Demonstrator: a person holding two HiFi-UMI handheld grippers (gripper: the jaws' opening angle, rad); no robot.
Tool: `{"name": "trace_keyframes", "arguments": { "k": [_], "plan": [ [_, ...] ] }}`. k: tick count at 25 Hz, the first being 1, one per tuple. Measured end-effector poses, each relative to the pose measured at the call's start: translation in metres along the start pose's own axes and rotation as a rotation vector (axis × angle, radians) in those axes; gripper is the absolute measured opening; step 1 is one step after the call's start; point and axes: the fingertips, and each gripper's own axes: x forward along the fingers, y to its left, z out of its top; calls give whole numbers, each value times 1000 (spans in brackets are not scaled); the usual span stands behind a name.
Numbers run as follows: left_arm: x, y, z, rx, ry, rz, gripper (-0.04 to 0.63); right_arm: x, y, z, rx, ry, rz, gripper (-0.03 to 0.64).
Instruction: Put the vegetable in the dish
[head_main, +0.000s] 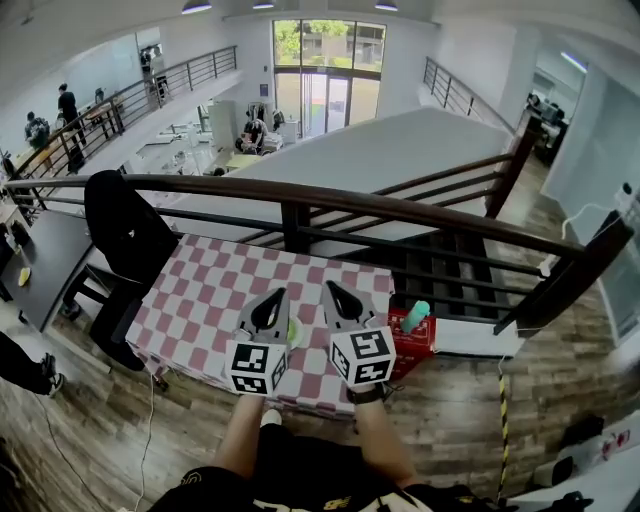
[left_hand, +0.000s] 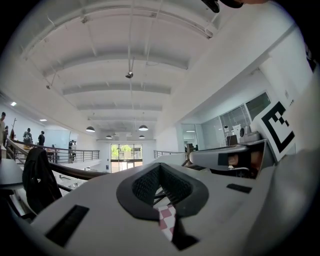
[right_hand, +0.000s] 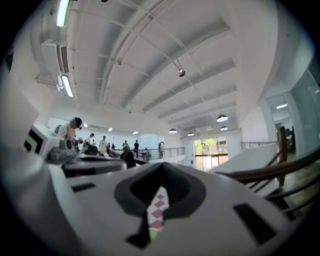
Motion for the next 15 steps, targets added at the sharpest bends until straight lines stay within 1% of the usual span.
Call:
{"name": "trace_keyframes", "arguments": {
  "k": [8, 15],
  "plan": [
    [-1, -7, -6, 8, 12, -8, 18, -5, -8, -4, 16, 3, -14, 15],
    [-3, -4, -4, -6, 8, -9, 18, -2, -4, -6, 19, 13, -11, 15]
  ]
}}
